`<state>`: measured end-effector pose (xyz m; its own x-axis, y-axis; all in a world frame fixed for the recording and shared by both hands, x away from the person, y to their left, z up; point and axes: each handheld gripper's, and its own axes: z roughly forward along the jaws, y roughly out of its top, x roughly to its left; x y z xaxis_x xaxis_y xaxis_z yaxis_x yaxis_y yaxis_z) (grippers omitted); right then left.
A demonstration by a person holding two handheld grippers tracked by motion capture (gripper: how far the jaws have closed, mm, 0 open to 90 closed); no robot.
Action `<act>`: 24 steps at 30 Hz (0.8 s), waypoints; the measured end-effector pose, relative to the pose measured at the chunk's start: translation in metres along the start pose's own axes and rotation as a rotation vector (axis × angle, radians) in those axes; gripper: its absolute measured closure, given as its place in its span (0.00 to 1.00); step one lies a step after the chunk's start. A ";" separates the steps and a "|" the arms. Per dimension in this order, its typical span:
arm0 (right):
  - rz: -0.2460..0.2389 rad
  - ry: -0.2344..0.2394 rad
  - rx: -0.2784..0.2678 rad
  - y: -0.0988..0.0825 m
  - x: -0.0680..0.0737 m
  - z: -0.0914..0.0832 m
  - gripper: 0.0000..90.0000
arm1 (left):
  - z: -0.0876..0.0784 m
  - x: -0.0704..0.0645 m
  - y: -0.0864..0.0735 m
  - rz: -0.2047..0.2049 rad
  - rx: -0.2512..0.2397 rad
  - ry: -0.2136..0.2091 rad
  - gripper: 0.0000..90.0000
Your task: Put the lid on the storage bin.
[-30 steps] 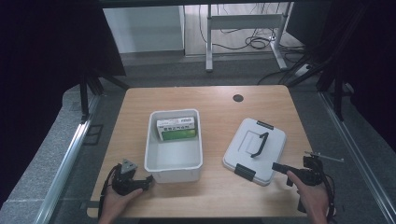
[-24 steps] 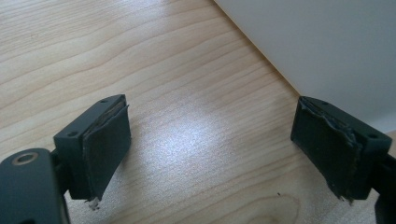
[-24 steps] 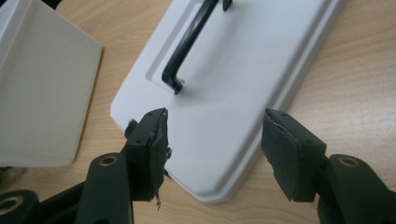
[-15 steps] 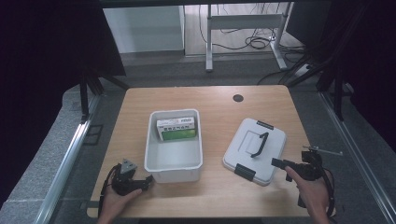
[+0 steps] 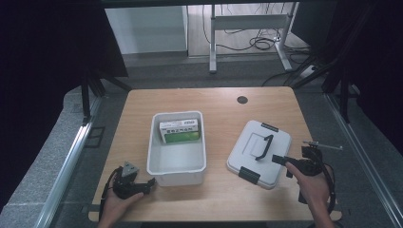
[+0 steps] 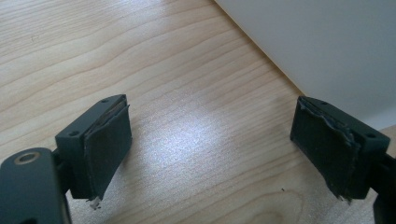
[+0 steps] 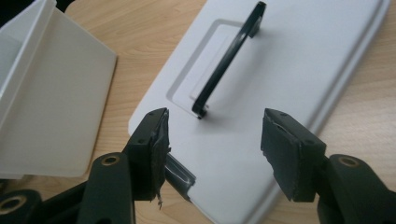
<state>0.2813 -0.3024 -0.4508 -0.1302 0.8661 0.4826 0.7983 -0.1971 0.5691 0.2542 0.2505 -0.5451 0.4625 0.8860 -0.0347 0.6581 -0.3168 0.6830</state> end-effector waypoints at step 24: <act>0.045 -0.025 0.047 0.031 0.017 0.016 0.51 | 0.000 0.000 0.000 0.001 0.000 0.000 0.14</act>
<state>0.3135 -0.2864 -0.4359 -0.0795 0.8684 0.4895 0.8298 -0.2145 0.5152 0.2542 0.2504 -0.5451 0.4627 0.8858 -0.0339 0.6579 -0.3175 0.6829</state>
